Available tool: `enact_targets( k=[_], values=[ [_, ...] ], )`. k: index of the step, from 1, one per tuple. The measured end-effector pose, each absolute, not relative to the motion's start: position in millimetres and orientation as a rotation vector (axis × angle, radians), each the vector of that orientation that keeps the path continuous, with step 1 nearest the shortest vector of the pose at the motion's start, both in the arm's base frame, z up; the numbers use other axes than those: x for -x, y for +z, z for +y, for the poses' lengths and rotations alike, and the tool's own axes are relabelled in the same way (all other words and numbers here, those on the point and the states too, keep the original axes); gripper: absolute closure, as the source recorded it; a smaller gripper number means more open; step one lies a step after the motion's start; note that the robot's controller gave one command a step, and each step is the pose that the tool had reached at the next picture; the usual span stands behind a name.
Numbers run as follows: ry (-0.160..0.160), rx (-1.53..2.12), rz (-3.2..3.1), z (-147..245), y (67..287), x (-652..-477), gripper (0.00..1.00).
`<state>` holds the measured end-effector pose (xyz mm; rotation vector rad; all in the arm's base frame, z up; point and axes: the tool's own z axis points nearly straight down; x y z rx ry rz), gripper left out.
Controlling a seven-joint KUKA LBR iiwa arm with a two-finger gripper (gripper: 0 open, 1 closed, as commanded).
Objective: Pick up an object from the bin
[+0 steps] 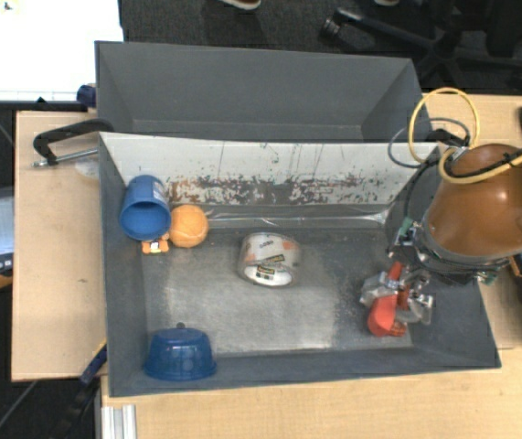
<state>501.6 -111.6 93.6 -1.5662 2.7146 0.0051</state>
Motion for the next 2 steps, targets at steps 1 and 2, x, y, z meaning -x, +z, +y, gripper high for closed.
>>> enact_targets(
  k=[1,2],
  values=[
    [0.004,1.563,2.714,-111,118,-501.6,1.0],
    [0.005,1.563,2.714,-111,134,-501.9,1.0]
  ],
)
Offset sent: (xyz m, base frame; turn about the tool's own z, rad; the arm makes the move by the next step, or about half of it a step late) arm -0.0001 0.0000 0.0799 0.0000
